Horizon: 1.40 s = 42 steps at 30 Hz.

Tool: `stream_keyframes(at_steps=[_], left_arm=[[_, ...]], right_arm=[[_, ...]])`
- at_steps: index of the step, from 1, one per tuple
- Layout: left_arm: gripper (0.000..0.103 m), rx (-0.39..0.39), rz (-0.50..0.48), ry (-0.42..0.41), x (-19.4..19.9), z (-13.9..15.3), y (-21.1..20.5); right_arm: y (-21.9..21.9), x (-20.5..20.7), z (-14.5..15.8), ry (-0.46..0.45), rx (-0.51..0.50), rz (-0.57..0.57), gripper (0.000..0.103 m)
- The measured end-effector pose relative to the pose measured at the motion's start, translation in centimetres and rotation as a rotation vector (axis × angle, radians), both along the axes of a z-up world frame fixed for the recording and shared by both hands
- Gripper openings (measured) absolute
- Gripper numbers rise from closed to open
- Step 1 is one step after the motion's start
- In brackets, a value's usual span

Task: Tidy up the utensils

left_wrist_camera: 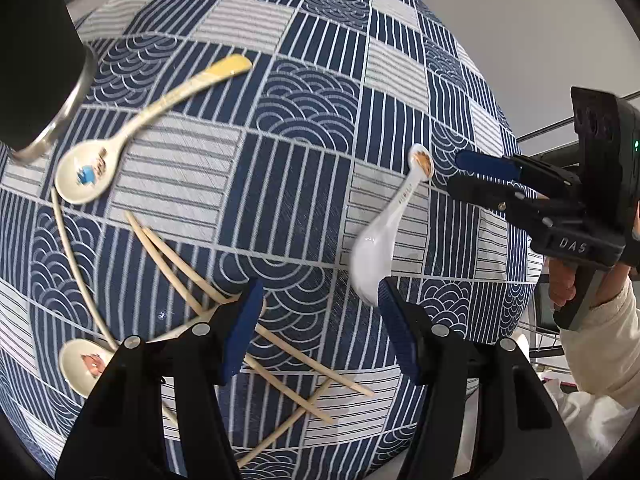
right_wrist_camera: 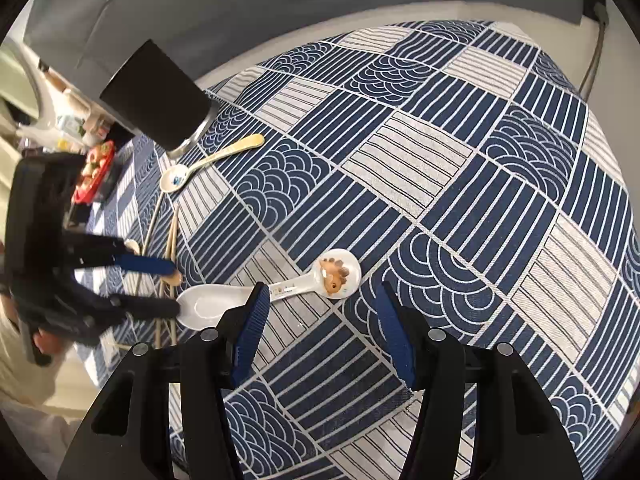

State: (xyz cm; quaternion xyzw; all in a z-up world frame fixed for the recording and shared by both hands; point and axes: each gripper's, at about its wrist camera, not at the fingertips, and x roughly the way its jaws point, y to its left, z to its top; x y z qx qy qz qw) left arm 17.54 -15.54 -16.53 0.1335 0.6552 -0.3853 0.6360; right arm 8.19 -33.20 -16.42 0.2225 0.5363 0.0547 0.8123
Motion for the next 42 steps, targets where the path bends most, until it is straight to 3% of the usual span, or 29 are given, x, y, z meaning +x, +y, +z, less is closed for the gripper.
stream_keyframes(at_steps=[4,11,13,15,22,23,24,25,42], left_arm=[[0.057,-0.020,0.005,0.038,-0.5,-0.3,-0.3],[0.037,-0.037,0.021,0.106,-0.3,-1.5,-1.1],[0.017,-0.043,0.028,0.129,-0.2,-1.8,-1.2],[0.006,-0.055,0.031,0.173,-0.1,-2.3,-1.4],[0.006,-0.072,0.016,0.200,-0.1,-2.8,-1.3],[0.007,-0.073,0.017,0.205,-0.1,-2.9,-1.2],[0.007,-0.075,0.013,0.206,-0.1,-2.9,-1.2],[0.007,-0.074,0.011,0.202,-0.1,-2.9,-1.2],[0.008,-0.098,0.031,0.187,0.1,-1.9,-0.5]], right_arm=[[-0.1,0.2,-0.4,0.016,0.010,-0.015,0.052],[-0.7,0.3,-1.1,0.029,0.048,-0.042,0.052],[-0.7,0.4,-1.2,0.030,0.062,-0.050,0.052],[-0.8,0.4,-1.4,0.035,0.068,-0.057,0.052],[-1.0,0.3,-1.6,0.020,0.117,-0.066,0.053],[-0.9,0.3,-1.7,0.017,0.138,-0.062,0.050],[-0.8,0.4,-1.7,0.015,0.157,-0.050,0.036],[-0.7,0.4,-1.7,0.013,0.167,-0.040,0.032],[-0.9,0.2,1.3,-0.107,0.216,-0.013,0.022]])
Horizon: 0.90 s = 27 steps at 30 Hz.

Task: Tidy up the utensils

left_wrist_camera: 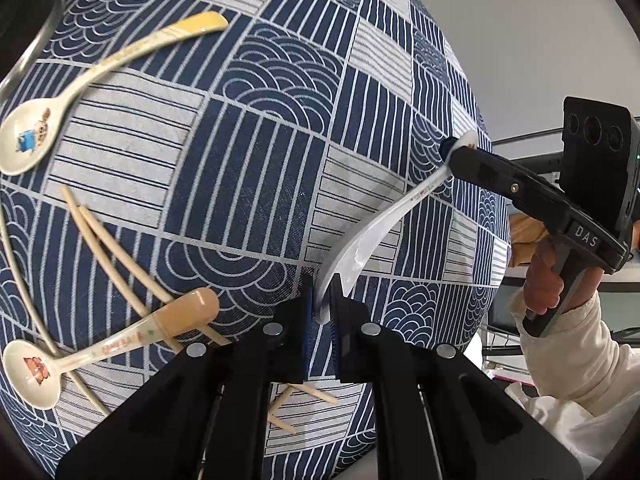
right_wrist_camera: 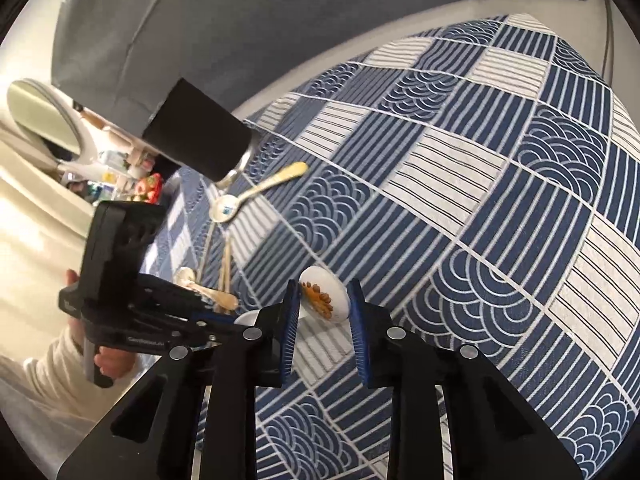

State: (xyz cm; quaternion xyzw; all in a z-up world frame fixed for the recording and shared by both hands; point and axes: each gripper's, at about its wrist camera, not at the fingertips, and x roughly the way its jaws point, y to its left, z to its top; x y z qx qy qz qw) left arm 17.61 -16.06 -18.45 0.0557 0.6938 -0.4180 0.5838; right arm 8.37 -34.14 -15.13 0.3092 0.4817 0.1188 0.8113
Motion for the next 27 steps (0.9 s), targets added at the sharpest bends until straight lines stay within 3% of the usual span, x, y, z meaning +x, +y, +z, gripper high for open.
stream_keyframes(at_steps=[11,27], left_arm=[[0.009,-0.001,0.061,-0.090,0.7,3.2,1.5],[0.010,0.034,0.151,-0.317,1.3,10.6,5.4]], right_arm=[[1.1,1.2,2.9,-0.077,0.007,0.052,0.021],[4.6,3.8,10.1,-0.257,-0.049,0.196,0.021]])
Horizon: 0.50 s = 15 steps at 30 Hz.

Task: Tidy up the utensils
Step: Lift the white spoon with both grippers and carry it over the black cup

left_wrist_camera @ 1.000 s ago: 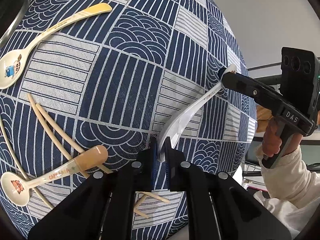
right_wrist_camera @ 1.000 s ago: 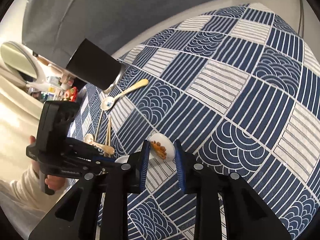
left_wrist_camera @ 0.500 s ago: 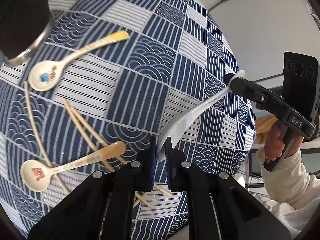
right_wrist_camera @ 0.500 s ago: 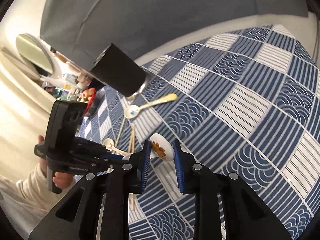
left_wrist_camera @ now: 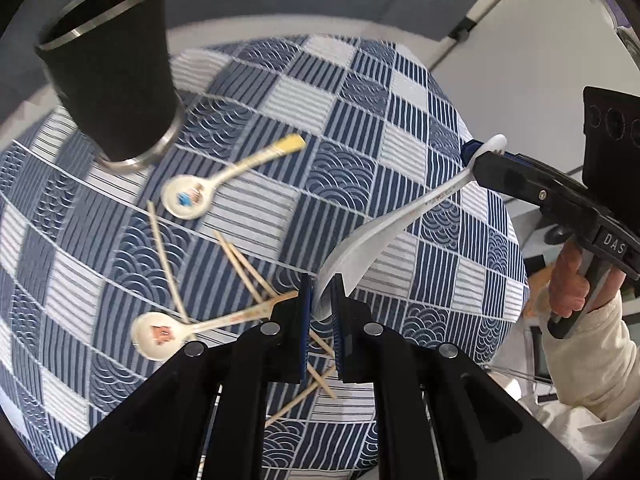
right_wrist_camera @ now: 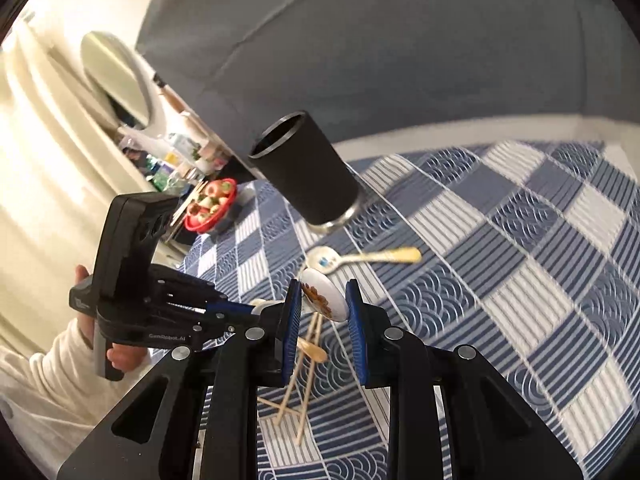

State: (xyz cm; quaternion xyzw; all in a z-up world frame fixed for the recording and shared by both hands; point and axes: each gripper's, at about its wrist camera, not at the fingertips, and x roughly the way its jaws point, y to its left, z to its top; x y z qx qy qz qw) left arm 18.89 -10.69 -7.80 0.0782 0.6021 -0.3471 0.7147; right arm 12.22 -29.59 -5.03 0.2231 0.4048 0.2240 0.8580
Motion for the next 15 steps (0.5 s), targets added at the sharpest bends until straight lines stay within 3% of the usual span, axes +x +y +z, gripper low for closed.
stream_keyframes(at_steps=[12,15], left_arm=[[0.010,-0.012,0.041,-0.159,1.8,6.3,1.3],[0.003,-0.013,0.054,-0.181,2.6,7.4,1.7]], right_arm=[[1.8,3.3,7.6,-0.170,-0.088,0.089,0.014],[2.4,4.2,9.2,-0.204,-0.101,0.111,0.006]])
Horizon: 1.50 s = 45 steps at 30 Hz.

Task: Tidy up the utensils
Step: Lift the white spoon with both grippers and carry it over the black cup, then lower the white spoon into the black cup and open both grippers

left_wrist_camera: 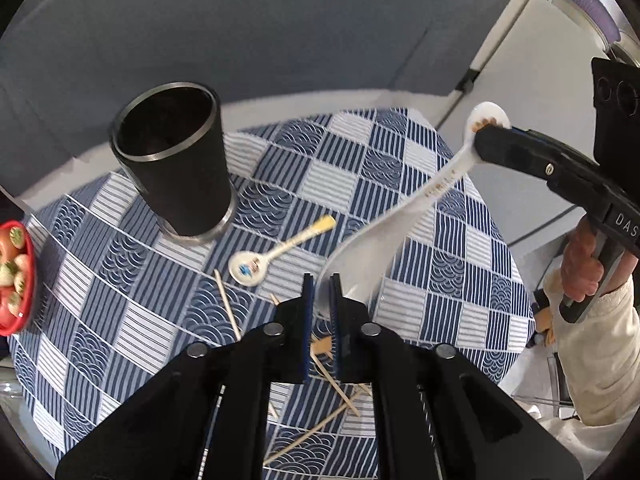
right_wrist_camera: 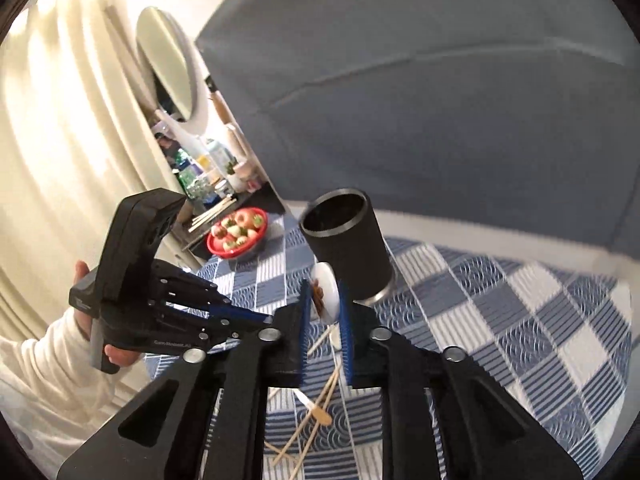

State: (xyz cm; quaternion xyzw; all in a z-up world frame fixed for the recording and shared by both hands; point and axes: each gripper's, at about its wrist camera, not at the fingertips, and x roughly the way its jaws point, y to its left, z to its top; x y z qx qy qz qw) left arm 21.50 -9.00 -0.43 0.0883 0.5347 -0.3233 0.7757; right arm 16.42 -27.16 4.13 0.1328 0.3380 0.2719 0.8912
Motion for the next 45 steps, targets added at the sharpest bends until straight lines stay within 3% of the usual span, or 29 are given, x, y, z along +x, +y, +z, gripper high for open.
stream_keyframes(at_steps=[4,18,26,36,45], left_arm=[[0.003,-0.024,-0.010,-0.024,0.8,1.6,0.2],[0.003,-0.031,0.002,-0.078,6.2,3.8,1.0],[0.003,-0.045,0.061,-0.080,9.5,3.2,3.0],[0.003,-0.048,0.095,-0.051,13.3,1.2,3.8],[0.003,-0.030,0.099,-0.007,15.7,-1.4,3.1]], right_arm=[[1.2,1.5,1.7,-0.039,-0.065,0.013,0.005],[3.8,6.9,5.1,-0.129,-0.112,0.074,0.004],[5.6,11.0,6.4,-0.175,-0.116,0.107,0.004],[8.0,15.4,4.4,-0.159,-0.131,0.138,0.004],[9.6,18.2,-0.9,-0.061,-0.177,0.153,0.004]])
